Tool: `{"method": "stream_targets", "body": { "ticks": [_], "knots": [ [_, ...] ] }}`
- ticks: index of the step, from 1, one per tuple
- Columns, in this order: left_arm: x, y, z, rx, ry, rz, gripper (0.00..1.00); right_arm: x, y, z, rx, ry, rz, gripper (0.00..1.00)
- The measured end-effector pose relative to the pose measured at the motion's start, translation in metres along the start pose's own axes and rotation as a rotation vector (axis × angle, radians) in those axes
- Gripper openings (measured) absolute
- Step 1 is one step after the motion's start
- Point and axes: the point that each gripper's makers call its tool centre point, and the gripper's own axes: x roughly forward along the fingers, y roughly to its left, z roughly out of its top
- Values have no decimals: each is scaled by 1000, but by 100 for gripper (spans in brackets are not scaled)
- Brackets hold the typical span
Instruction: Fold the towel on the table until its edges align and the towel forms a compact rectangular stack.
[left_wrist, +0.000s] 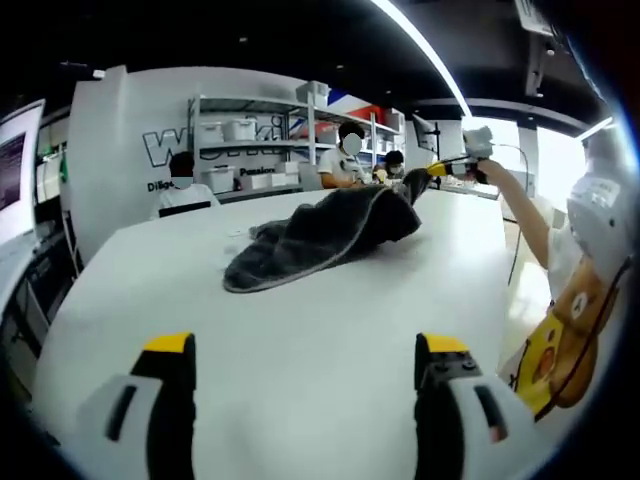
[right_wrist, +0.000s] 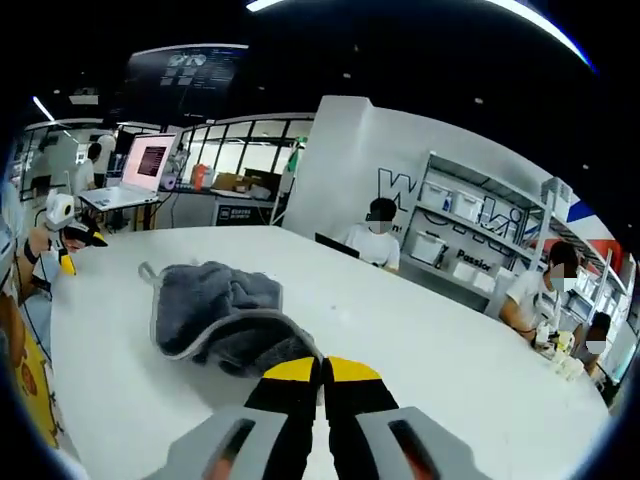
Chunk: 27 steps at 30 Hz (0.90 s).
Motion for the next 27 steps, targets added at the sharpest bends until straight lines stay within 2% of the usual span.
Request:
{"method": "stream_targets", "body": {
  "ticks": [15,21,27],
  "knots": [
    [4,-4,0,5,11,-9,95,-38,-40,-39,76,24,-116,2],
    [6,-4,-1,4,16,-9,95,-51,-49,-63,116,43,-152,2],
    [9,-7,0,8,20,-17,95,-61,-49,-88,148,70,-166,2]
  ]
}}
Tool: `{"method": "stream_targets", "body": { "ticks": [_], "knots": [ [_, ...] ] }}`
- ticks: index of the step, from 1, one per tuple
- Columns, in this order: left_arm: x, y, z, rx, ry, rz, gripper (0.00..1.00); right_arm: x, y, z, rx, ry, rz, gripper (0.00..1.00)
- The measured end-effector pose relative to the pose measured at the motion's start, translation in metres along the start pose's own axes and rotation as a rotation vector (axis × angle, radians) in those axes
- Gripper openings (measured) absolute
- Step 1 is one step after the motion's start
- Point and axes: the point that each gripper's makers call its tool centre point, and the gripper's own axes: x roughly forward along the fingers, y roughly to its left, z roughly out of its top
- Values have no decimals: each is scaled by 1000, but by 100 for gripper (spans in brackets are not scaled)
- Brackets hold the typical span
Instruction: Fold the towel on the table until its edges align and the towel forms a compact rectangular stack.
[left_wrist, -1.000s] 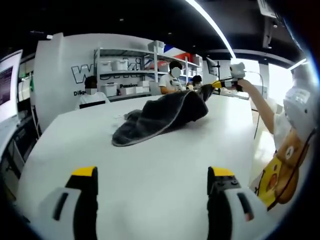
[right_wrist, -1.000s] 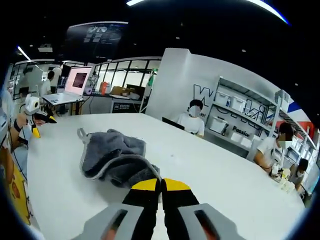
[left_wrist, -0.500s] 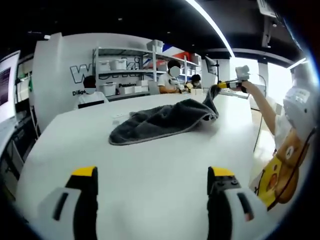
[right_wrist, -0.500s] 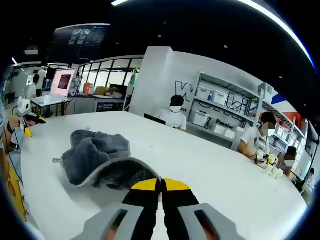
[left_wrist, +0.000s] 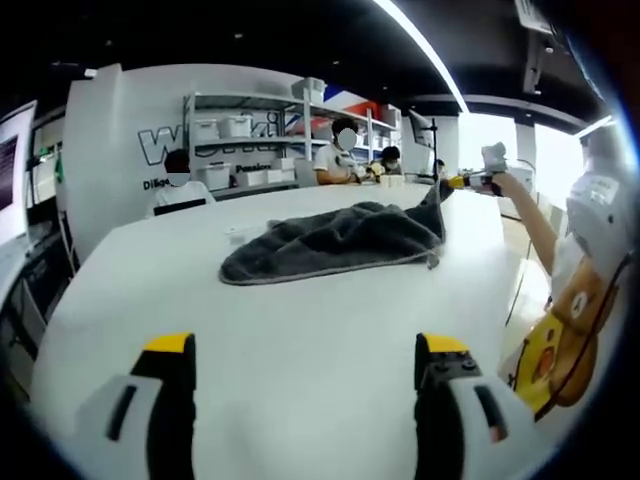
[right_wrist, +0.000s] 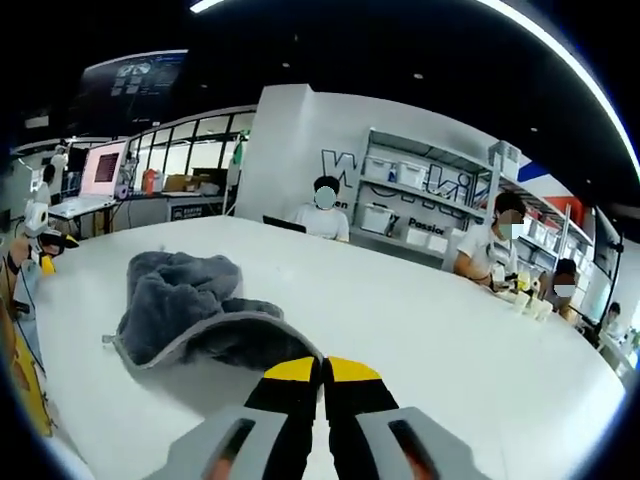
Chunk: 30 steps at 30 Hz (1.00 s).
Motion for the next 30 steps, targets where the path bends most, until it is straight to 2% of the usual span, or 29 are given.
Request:
{"method": "stream_targets", "body": {
  "ticks": [13,17,22,30],
  "knots": [
    [5,-5,-1,1,13,-13,95,-4,-3,-44,51,59,-4,3],
    [5,-5,-1,1,14,-13,95,-3,-3,-48,54,66,-4,3],
    [8,-8,-2,1,24,-18,95,-1,-2,-71,82,101,5,3],
    [10,-9,-3,-4,28,-19,95,1,-1,-81,101,117,12,3]
  ]
}}
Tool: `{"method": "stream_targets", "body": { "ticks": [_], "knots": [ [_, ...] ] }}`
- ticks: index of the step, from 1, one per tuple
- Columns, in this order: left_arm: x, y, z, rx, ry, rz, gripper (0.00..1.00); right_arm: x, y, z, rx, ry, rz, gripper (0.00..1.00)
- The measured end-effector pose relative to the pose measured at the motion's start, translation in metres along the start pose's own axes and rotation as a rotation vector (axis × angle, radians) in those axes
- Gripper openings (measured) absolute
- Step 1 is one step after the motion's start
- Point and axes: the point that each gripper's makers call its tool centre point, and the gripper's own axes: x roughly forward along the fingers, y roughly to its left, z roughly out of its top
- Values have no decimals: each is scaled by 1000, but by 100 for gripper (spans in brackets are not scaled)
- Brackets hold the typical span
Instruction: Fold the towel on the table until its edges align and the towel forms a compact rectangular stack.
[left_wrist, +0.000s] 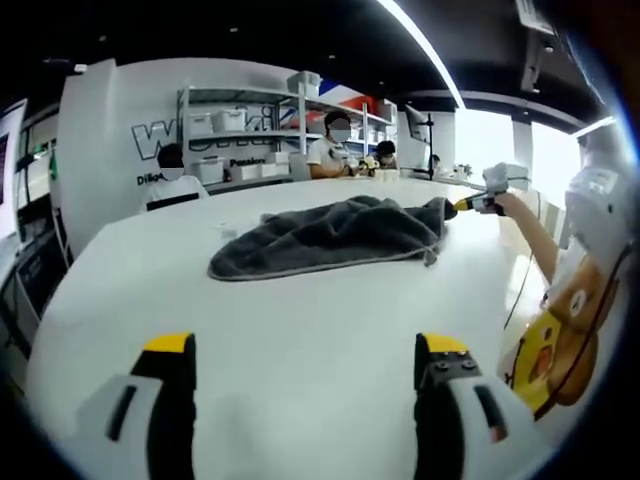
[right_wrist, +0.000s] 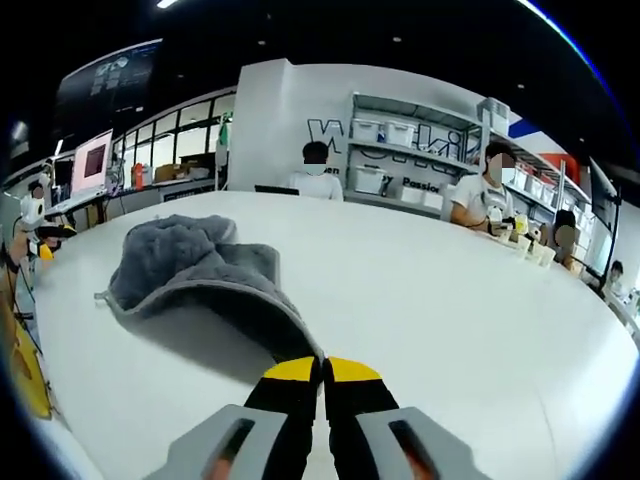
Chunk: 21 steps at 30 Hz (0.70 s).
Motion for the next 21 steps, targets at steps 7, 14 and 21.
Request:
{"method": "stream_targets", "body": {
  "ticks": [7,14,21],
  "knots": [
    [0,0,-1,-2,2,2,95,2,-1,-5,8,9,5,3],
    [1,-1,-1,-4,2,3,95,2,-1,-6,13,10,10,3],
    [0,-1,0,-3,1,4,95,1,1,-6,27,3,19,3]
  ]
}}
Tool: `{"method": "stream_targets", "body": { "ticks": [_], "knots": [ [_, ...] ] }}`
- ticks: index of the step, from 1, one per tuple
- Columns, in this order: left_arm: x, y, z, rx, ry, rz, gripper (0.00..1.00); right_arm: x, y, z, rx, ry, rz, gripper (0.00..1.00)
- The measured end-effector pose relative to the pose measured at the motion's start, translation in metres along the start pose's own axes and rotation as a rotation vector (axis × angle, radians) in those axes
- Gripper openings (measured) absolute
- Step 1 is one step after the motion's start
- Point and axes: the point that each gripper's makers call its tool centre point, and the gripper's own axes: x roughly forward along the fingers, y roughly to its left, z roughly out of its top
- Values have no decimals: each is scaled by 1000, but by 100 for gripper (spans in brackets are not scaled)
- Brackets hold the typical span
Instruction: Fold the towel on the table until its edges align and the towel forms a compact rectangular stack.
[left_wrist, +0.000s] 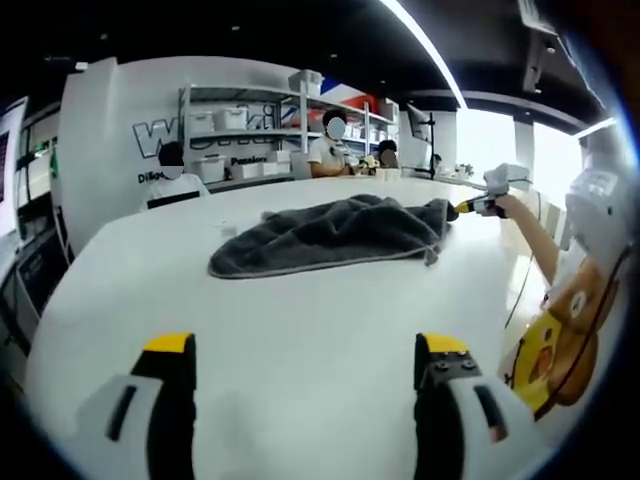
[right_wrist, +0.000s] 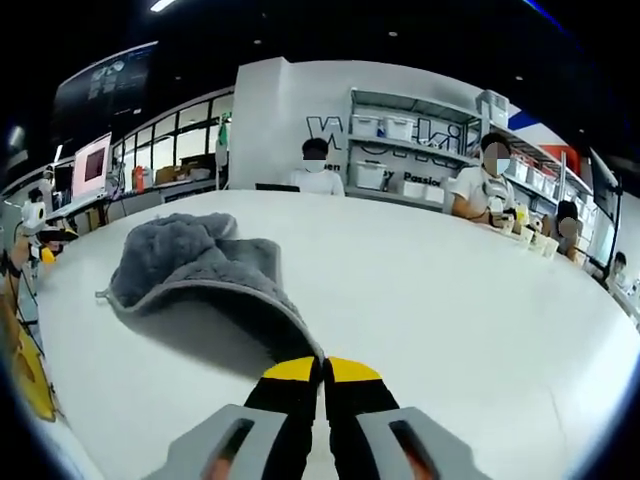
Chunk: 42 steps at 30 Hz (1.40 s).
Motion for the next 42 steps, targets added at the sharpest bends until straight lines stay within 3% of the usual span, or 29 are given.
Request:
{"method": "stream_targets", "body": {
  "ticks": [24,42],
  "knots": [
    [-3,-1,1,2,-9,0,95,-7,4,-4,23,4,6,13],
    [-3,-1,-1,-3,-13,-3,95,-20,22,1,5,-15,22,18]
  ]
}}
